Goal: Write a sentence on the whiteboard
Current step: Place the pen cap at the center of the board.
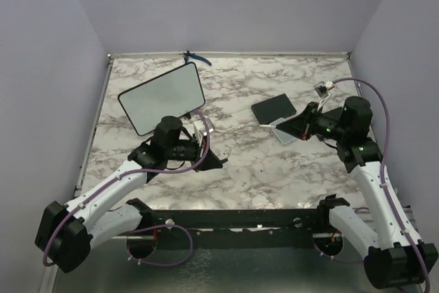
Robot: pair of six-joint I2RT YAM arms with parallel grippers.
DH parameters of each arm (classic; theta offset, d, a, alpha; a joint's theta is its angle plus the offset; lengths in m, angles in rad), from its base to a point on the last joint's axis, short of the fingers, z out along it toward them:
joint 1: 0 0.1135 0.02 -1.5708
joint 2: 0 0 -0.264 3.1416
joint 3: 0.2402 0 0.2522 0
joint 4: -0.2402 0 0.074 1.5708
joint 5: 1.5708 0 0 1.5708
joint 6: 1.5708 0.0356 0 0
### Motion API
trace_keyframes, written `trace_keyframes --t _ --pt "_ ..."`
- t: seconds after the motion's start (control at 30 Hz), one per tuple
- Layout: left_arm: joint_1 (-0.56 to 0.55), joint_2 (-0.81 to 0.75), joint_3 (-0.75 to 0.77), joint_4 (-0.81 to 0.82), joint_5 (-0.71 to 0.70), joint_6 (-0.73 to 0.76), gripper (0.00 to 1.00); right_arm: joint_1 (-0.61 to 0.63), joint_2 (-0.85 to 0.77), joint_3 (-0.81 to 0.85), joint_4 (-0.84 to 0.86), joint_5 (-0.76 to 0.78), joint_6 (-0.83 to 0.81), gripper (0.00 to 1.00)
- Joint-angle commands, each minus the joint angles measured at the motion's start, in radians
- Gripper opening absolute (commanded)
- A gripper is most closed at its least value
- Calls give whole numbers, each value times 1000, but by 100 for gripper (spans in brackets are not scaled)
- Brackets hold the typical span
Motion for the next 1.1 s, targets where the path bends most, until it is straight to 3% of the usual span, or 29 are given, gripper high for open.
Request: trace_keyframes --t 0.0,0.17,0.37,0.53,0.83,1.07 --pt "-61 11 14 -97 -294 79 0 -4 -29 71 -273 300 -142 0" --pt "-317 119 70 -101 -658 50 0 -4 -105 18 -244 429 -133 0" --pt "-427 246 80 25 -808 -56 0 -3 -170 -48 -192 441 -102 0" --pt "-523 368 121 38 -957 -77 0 -3 -177 -70 -179 448 -107 0" --pt "-592 468 134 35 -1034 -106 0 -4 -157 -94 -122 433 -91 0" --pt "-597 510 122 31 -1010 -127 14 -3 -144 -115 -88 421 -77 0"
